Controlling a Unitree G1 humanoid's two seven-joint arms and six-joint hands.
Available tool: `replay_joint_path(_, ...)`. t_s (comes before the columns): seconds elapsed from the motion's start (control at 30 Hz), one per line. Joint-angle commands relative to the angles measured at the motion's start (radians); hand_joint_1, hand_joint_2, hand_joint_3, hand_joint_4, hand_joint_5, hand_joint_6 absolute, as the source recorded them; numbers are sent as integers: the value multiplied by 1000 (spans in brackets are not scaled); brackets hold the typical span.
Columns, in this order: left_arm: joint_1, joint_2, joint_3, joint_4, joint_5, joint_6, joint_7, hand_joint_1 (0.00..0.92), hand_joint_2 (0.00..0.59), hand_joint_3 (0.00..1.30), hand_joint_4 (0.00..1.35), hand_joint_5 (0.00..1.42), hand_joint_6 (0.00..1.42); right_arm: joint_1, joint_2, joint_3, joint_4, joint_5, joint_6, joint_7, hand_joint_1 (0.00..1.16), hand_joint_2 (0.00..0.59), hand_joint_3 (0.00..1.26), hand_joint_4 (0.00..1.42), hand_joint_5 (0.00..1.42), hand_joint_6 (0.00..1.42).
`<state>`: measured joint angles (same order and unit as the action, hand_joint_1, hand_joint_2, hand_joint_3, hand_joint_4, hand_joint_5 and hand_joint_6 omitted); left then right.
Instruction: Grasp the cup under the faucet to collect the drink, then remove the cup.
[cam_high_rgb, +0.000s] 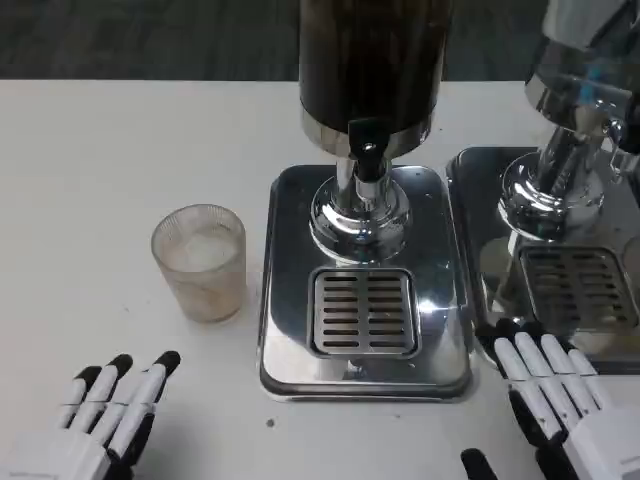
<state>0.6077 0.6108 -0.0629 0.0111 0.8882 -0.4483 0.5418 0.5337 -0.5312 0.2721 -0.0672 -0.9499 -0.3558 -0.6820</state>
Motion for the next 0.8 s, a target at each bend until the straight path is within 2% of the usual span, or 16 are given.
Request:
replay_joint_path(0.03, -7, 6, 17, -10, -44, -24, -2, 0, 87, 0, 0, 0, 0, -10, 17, -11, -9, 16, -3, 12, 366, 446, 38, 0, 0, 56)
replay_joint_path(0.27, -40, 0, 66, 18, -152, -88, 2, 0, 77, 0, 0, 0, 0, -26, 48, -10, -28, 18, 8, 27, 370, 451, 55, 0, 0, 75)
replay_joint_path(0.43, -114, 1, 92, 78, -238, -144, -31, 0, 67, 0, 0, 0, 0, -31, 71, -7, -35, 16, 13, 34, 391, 451, 76, 0, 3, 100)
replay_joint_path(0.8, -304, -22, 107, 211, -340, -129, -119, 0, 37, 0, 0, 34, 18, -75, 114, 4, -17, 24, 5, 42, 415, 461, 125, 62, 59, 141)
